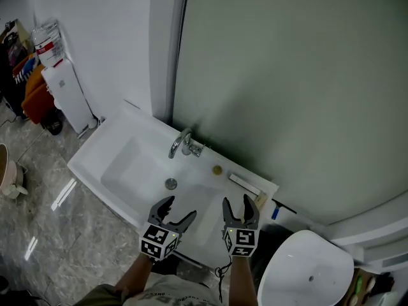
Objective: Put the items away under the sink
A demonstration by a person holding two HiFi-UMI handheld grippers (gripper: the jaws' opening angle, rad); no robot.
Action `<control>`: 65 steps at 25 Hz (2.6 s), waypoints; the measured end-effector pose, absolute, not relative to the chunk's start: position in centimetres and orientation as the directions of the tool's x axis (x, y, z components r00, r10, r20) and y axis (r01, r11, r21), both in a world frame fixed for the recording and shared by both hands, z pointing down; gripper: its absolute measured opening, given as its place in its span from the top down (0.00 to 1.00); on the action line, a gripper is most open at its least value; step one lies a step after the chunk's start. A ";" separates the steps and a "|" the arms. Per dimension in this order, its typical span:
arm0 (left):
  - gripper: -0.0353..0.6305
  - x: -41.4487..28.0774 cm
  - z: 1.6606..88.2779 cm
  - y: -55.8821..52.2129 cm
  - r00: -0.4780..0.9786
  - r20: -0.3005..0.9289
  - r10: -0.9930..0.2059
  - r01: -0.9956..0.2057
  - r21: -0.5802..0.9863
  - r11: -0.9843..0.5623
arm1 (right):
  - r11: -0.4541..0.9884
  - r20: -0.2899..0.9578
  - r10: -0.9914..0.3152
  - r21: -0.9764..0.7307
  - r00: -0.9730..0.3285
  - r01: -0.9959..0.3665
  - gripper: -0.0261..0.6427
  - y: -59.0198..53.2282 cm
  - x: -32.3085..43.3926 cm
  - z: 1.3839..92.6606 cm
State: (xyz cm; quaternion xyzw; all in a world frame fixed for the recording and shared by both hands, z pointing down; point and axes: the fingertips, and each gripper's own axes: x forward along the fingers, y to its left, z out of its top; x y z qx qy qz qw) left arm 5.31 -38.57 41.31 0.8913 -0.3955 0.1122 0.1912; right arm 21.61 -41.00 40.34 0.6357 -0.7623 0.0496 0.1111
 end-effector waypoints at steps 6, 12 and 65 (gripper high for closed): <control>0.45 5.6 43.5 -41.1 0.679 0.383 -0.626 -0.731 0.278 -0.623 | 0.251 0.353 -0.913 0.099 -0.202 -0.963 0.56 -47.1 21.4 44.8; 0.45 7.0 44.9 -43.4 0.699 0.409 -0.587 -0.705 0.256 -0.661 | 0.273 0.475 -0.854 0.063 -0.212 -0.960 0.56 -52.1 21.6 51.1; 0.45 8.2 47.2 -42.3 0.695 0.479 -0.536 -0.692 0.243 -0.680 | 0.257 0.675 -0.717 0.020 -0.177 -0.966 0.68 -58.5 21.8 60.4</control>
